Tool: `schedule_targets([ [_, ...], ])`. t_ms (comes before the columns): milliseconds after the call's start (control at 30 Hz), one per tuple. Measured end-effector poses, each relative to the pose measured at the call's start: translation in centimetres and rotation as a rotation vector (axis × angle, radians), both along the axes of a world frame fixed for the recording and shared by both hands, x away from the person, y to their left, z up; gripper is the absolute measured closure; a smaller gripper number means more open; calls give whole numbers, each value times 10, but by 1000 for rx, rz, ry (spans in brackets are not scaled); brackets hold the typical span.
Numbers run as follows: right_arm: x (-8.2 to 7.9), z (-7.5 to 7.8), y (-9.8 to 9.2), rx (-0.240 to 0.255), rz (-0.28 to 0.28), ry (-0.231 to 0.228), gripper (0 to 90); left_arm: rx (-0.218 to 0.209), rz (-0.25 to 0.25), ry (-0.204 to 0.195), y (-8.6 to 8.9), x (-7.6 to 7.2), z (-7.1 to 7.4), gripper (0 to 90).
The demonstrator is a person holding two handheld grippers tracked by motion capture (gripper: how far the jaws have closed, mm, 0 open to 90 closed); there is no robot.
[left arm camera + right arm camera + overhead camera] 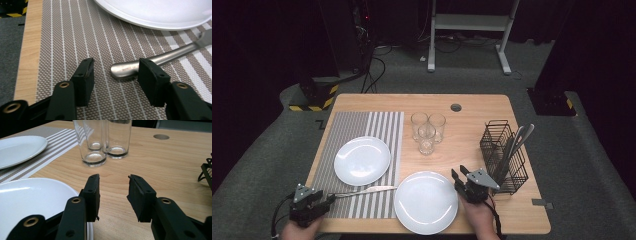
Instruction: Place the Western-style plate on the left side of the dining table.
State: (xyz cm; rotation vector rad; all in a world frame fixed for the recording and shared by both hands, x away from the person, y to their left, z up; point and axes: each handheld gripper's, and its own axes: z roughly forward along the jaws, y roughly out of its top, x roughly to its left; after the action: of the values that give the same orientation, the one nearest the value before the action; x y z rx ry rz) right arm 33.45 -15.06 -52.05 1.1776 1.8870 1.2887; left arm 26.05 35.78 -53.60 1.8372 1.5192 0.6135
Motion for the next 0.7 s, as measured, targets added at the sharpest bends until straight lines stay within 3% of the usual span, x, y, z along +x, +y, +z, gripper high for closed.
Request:
schedule_targets([
  [200, 1, -2, 0, 4, -1, 8, 609, 13, -5, 1, 2, 5, 0, 509],
  [300, 1, -2, 0, 9, 0, 17, 608, -4, -8, 5, 3, 6, 1, 526],
  [433, 2, -3, 0, 11, 0, 21, 608, -25, -28, -23, -2, 5, 5, 525],
  [567, 2, -3, 0, 11, 1, 19, 608, -80, -76, -49, -16, 6, 11, 537],
  [700, 1, -2, -1, 14, -3, 13, 608, -97, -158, -64, -46, 9, 18, 597],
])
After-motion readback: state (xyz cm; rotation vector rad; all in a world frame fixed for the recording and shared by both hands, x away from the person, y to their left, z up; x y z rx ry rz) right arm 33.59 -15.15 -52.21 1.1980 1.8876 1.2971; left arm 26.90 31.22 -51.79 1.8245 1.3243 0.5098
